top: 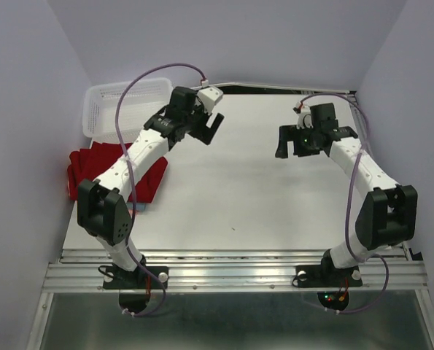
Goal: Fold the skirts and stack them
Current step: Neatly place the folded skirt to the corner
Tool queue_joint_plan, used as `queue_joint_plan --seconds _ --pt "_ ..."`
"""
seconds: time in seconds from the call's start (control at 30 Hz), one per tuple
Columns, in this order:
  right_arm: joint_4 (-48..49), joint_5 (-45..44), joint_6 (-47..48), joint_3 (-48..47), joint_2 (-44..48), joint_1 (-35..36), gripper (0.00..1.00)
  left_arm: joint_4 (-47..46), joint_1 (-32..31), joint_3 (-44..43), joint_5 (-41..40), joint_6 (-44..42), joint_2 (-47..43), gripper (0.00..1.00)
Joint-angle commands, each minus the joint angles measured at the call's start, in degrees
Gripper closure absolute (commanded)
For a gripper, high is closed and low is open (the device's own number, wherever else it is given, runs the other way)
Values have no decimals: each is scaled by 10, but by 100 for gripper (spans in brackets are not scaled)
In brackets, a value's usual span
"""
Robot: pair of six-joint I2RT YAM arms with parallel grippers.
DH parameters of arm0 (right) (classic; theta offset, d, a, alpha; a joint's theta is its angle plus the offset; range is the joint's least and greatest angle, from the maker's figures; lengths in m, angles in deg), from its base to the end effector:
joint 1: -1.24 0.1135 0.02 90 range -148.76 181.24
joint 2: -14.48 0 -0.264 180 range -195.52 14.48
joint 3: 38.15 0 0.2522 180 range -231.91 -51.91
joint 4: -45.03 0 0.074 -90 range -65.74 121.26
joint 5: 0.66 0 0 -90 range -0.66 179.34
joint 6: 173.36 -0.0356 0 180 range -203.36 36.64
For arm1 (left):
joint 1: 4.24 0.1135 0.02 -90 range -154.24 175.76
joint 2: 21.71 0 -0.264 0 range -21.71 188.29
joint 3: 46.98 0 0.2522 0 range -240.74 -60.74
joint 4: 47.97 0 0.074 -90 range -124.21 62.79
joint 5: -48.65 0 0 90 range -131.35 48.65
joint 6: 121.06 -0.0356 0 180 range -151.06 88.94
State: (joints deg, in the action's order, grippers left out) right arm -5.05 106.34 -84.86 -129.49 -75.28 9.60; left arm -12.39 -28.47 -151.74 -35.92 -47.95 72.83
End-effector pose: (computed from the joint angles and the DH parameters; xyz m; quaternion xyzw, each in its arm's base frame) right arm 0.3374 0.0601 0.3035 -0.1076 0.9201 0.1678 0.3372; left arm 0.3524 -0.1623 0.3745 0.3202 0.7815 -0.0741 0.5304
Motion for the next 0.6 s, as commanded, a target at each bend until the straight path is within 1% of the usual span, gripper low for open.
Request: queue_joint_plan --seconds 0.0,0.07,0.1,0.23,0.4,0.57 --pt "63 16 5 83 25 3 0 -50 -29 53 14 46 0 1" --pt "80 24 4 110 27 3 0 -65 -44 78 19 52 2 1" --pt "98 33 4 135 30 3 0 -77 -47 101 26 61 1 1" --pt "125 41 5 176 32 3 0 -96 -49 145 25 73 3 1" --pt "136 60 4 190 27 3 0 -120 -50 198 35 88 -15 1" --pt "135 68 4 190 31 3 0 -135 -50 220 36 86 -40 1"
